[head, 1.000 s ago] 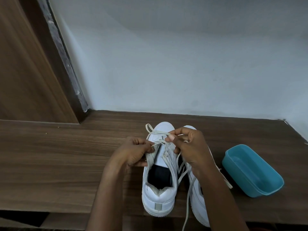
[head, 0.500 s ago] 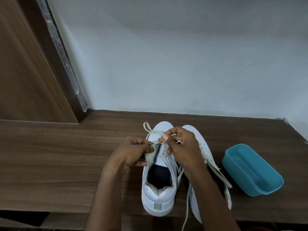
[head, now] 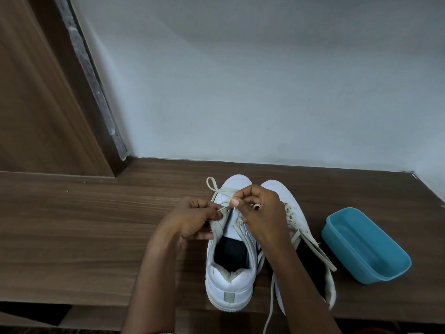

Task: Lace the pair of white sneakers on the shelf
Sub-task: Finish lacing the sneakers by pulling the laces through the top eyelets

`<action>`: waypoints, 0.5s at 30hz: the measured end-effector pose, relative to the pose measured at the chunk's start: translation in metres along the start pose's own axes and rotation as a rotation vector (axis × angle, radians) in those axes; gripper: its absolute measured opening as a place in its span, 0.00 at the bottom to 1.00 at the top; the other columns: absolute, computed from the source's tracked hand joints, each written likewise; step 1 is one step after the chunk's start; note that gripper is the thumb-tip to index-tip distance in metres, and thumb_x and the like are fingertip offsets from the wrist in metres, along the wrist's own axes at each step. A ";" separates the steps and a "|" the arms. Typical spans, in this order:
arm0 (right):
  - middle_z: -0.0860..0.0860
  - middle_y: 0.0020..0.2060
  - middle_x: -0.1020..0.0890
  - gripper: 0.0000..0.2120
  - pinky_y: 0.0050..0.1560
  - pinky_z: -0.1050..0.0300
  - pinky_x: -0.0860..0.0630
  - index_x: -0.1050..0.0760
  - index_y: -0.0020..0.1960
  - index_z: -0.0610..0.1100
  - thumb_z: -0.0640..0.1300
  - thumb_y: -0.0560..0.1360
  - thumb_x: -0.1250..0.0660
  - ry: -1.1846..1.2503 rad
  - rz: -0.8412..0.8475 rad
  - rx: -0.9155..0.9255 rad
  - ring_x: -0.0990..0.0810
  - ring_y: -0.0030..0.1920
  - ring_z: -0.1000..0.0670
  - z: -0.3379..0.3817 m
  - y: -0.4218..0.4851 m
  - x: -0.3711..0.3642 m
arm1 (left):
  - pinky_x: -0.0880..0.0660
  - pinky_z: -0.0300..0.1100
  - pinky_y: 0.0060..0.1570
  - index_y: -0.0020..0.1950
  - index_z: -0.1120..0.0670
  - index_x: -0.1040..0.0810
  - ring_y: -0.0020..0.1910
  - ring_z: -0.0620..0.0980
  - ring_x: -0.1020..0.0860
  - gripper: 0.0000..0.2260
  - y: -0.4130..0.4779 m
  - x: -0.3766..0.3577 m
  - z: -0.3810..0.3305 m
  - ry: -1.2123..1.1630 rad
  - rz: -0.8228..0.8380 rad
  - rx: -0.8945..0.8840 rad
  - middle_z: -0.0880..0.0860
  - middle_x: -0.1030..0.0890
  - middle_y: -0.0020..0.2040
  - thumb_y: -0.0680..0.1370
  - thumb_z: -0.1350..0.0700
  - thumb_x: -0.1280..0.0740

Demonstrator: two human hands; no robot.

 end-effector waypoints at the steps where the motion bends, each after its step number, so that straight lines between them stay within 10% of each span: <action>1: 0.58 0.36 0.15 0.05 0.42 0.64 0.23 0.18 0.40 0.49 0.41 0.72 0.25 -0.005 -0.011 0.023 0.20 0.36 0.60 0.002 -0.001 0.000 | 0.18 0.44 0.40 0.48 0.58 0.15 0.43 0.50 0.18 0.06 0.000 0.000 0.000 -0.005 0.002 0.003 0.57 0.15 0.45 0.76 0.66 0.30; 15: 0.57 0.35 0.16 0.04 0.39 0.73 0.28 0.17 0.40 0.47 0.41 0.71 0.23 -0.121 -0.092 0.055 0.20 0.41 0.63 0.002 0.000 -0.002 | 0.19 0.42 0.37 0.48 0.57 0.15 0.42 0.48 0.17 0.06 -0.002 0.002 0.000 -0.023 0.011 0.015 0.55 0.14 0.45 0.76 0.66 0.29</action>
Point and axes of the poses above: each hand's wrist, its own y-axis towards the middle knuckle, its own x-axis out of the back of the hand, z = x × y, the point moved 8 cm from there along y, towards the middle knuckle
